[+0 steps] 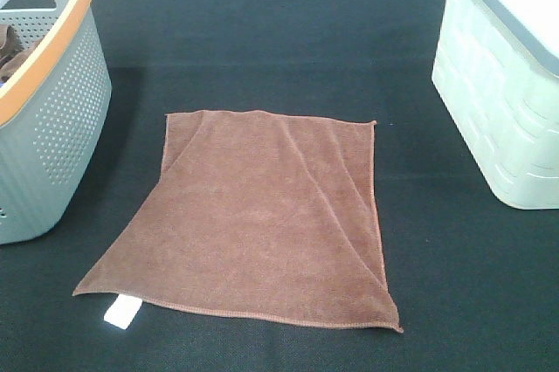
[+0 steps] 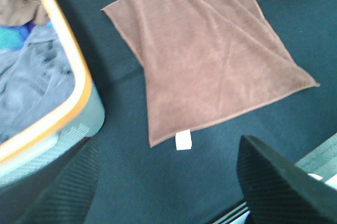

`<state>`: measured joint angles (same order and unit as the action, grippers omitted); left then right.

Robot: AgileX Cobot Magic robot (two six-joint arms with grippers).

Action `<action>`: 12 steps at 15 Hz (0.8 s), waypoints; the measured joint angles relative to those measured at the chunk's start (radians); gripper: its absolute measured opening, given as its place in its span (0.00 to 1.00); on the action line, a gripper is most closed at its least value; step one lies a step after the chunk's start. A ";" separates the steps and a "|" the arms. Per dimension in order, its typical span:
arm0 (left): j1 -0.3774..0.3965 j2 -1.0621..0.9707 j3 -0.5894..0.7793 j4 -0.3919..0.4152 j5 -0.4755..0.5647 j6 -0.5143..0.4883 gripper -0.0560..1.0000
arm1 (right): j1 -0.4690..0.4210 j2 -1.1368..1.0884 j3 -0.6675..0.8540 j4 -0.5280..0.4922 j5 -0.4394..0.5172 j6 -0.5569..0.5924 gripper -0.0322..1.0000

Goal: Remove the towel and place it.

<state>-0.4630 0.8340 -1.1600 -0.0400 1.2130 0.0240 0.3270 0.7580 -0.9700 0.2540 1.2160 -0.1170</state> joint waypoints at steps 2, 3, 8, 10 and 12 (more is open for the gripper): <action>0.000 -0.173 0.137 0.003 0.001 -0.001 0.71 | 0.000 -0.168 0.142 -0.072 0.001 0.001 0.83; 0.000 -0.307 0.250 0.005 0.003 -0.001 0.71 | 0.000 -0.239 0.198 -0.104 0.005 0.001 0.83; 0.000 -0.582 0.547 0.066 0.010 -0.001 0.71 | 0.000 -0.455 0.404 -0.183 0.011 0.001 0.83; 0.000 -0.592 0.607 0.066 0.006 -0.001 0.71 | 0.000 -0.483 0.412 -0.183 0.009 0.001 0.83; 0.001 -0.592 0.620 0.065 -0.051 0.000 0.71 | 0.000 -0.487 0.417 -0.183 0.001 0.001 0.83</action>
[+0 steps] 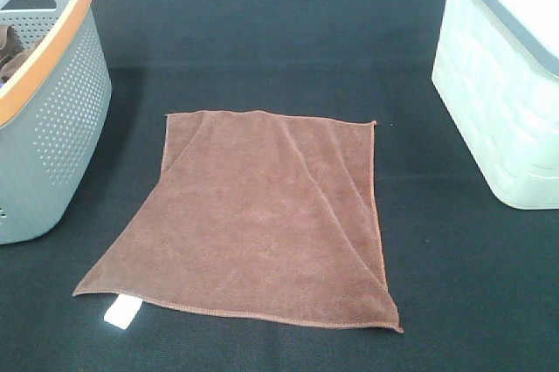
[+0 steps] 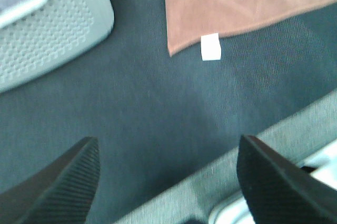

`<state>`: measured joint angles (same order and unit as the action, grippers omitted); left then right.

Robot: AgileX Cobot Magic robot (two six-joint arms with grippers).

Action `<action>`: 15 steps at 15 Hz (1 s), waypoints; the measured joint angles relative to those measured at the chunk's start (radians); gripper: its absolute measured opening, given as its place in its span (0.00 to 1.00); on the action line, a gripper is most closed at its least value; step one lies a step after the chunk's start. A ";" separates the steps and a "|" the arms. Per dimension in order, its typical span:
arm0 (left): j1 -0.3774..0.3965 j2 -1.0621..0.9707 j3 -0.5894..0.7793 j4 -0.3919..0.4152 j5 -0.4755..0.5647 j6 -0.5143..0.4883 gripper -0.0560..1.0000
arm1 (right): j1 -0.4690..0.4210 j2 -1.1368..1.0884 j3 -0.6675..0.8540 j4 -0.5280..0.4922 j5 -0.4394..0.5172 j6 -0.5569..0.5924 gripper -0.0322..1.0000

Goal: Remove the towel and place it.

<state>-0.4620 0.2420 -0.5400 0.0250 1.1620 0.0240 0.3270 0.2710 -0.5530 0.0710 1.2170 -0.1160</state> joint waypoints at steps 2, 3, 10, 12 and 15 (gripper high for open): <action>0.000 0.000 0.022 -0.005 -0.095 0.003 0.71 | 0.000 -0.003 0.011 0.000 -0.084 0.000 0.83; 0.000 0.000 0.030 -0.008 -0.112 0.016 0.71 | 0.000 -0.004 0.023 0.000 -0.125 0.000 0.83; 0.000 0.000 0.040 -0.037 -0.113 0.058 0.71 | 0.000 -0.004 0.044 0.000 -0.150 0.000 0.83; 0.000 0.000 0.040 -0.037 -0.113 0.058 0.71 | 0.000 -0.004 0.044 0.000 -0.150 0.000 0.83; 0.000 0.000 0.040 -0.037 -0.113 0.058 0.71 | 0.000 -0.004 0.044 0.000 -0.150 0.000 0.83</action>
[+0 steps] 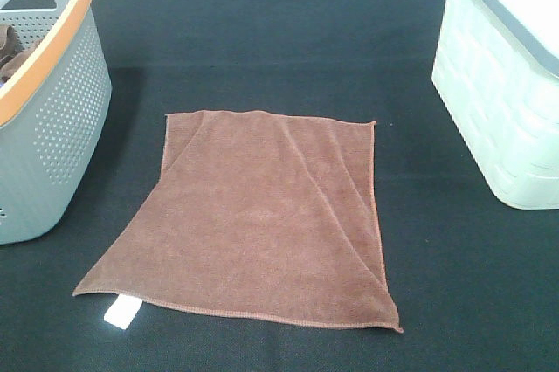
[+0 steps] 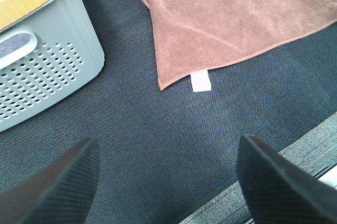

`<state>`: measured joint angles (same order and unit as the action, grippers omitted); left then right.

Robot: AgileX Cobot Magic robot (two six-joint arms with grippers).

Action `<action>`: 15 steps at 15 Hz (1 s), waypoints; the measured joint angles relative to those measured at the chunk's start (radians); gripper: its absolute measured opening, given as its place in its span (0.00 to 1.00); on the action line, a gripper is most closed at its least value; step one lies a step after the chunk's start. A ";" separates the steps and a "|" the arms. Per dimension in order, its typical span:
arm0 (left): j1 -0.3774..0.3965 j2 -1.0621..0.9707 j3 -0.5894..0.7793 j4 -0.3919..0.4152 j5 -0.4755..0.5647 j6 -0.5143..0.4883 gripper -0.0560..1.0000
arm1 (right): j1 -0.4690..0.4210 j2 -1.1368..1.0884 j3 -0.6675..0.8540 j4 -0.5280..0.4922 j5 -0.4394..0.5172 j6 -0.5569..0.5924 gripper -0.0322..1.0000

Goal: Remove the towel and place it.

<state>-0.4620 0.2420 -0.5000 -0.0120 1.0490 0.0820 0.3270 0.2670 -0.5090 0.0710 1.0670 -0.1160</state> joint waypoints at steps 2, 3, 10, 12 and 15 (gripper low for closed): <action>0.033 0.000 0.000 -0.002 0.000 0.001 0.71 | -0.026 0.000 0.000 0.001 0.000 0.000 0.83; 0.097 0.000 0.000 -0.002 0.000 0.001 0.71 | -0.069 0.000 0.000 0.002 0.000 0.000 0.83; 0.497 -0.172 0.000 0.003 -0.001 0.001 0.71 | -0.281 -0.116 0.001 0.002 -0.001 0.001 0.83; 0.492 -0.239 0.000 0.012 0.001 0.001 0.71 | -0.281 -0.227 0.001 0.004 -0.001 0.001 0.83; 0.440 -0.246 0.000 0.012 0.001 0.001 0.71 | -0.281 -0.269 0.001 0.004 0.000 0.001 0.83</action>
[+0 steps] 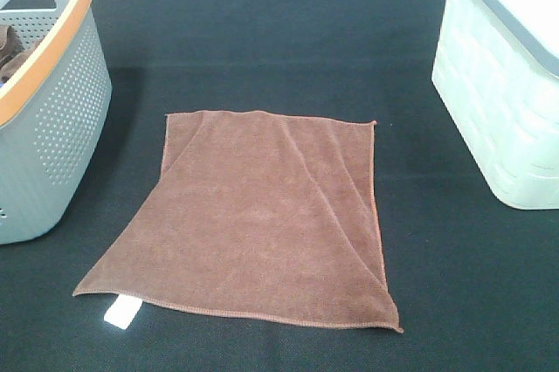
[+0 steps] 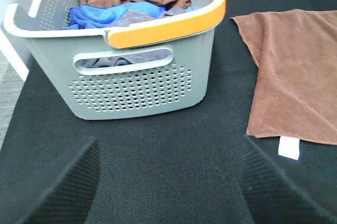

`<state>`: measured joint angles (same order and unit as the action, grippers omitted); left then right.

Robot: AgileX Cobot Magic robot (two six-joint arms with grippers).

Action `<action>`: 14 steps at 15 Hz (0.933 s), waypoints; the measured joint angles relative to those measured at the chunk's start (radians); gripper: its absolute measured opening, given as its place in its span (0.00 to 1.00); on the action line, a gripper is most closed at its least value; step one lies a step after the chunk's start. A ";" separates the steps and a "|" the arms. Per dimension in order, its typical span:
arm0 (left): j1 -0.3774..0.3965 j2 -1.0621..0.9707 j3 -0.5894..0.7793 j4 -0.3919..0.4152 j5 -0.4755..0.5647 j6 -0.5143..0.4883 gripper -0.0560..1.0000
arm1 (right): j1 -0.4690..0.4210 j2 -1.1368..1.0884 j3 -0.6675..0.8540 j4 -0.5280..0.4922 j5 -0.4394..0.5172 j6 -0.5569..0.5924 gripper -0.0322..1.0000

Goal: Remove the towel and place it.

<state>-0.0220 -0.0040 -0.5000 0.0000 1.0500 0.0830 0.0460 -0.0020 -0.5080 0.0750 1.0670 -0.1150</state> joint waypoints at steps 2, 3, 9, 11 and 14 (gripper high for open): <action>-0.004 0.000 0.000 0.000 0.000 0.000 0.71 | 0.000 -0.002 0.002 0.001 0.000 0.000 0.83; -0.004 0.000 0.000 0.000 0.000 0.000 0.71 | 0.000 -0.004 0.004 0.002 0.000 0.000 0.83; -0.004 0.000 0.000 0.000 0.000 0.000 0.71 | 0.000 -0.005 0.004 0.004 0.000 0.000 0.83; -0.004 0.000 0.000 0.000 0.000 0.000 0.71 | 0.000 -0.005 0.004 0.004 0.000 0.000 0.83; -0.004 0.000 0.000 0.000 0.000 0.000 0.71 | 0.000 -0.005 0.004 0.004 0.000 0.000 0.83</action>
